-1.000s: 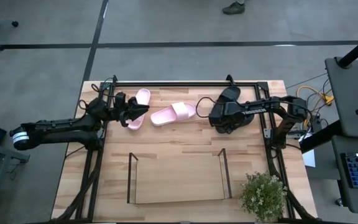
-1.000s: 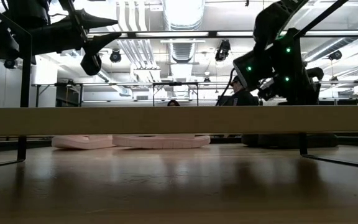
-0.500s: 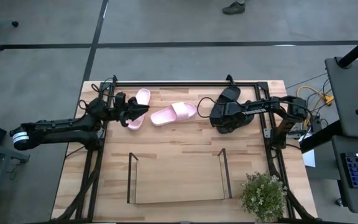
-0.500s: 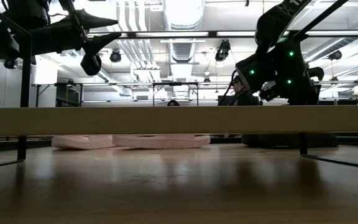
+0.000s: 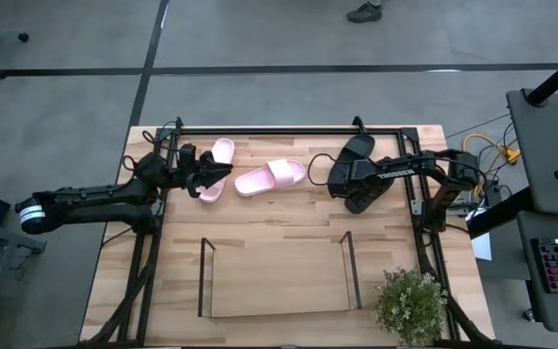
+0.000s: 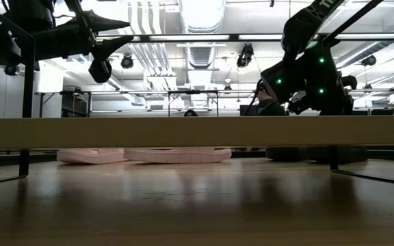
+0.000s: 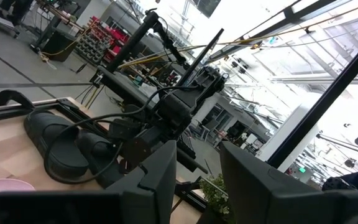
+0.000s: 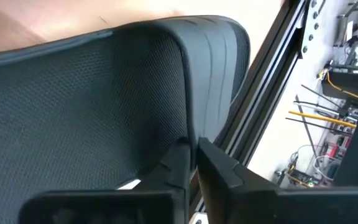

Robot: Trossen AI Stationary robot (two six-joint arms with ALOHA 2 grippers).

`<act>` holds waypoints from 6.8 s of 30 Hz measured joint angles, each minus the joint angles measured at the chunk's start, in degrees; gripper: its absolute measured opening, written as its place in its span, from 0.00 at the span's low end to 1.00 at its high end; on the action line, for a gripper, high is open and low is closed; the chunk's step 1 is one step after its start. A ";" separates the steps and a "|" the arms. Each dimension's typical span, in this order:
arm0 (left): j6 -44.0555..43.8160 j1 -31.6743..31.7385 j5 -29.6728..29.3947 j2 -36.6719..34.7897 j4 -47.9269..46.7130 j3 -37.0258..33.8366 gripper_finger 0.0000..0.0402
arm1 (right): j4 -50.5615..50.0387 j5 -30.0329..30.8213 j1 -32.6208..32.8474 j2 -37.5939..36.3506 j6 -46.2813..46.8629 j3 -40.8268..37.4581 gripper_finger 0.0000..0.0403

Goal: Pick and place slides into the shelf
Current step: Put the right black slide on the shelf

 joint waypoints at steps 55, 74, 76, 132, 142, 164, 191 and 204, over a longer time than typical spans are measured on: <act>0.00 0.00 -0.01 0.02 0.02 -0.02 0.27 | -14.82 6.09 5.35 -10.88 -3.66 32.42 0.03; -0.04 0.00 -0.03 0.02 0.00 -0.02 0.27 | -16.56 7.02 20.03 -3.74 -3.48 54.51 0.03; -0.04 0.00 -0.05 0.02 0.00 -0.02 0.27 | -16.61 7.18 21.75 -2.60 -3.96 56.40 0.03; -0.04 -0.02 -3.46 0.02 -0.48 -1.92 0.27 | -16.53 5.41 42.21 25.62 11.04 75.65 0.03; -0.04 -0.02 -3.31 0.02 -0.48 -1.92 0.27 | -16.52 4.29 43.79 25.25 5.87 74.44 0.03; -0.04 -0.01 -3.22 0.02 -0.47 -1.92 0.27 | -16.57 -0.31 46.67 24.96 2.82 62.93 0.03; -0.02 0.00 -3.22 0.02 -0.46 -1.95 0.27 | -16.52 -2.04 49.70 23.69 6.03 57.62 0.03; -0.02 0.00 -3.22 0.02 -0.48 -1.95 0.27 | -16.47 -2.48 49.72 22.43 7.59 52.64 0.02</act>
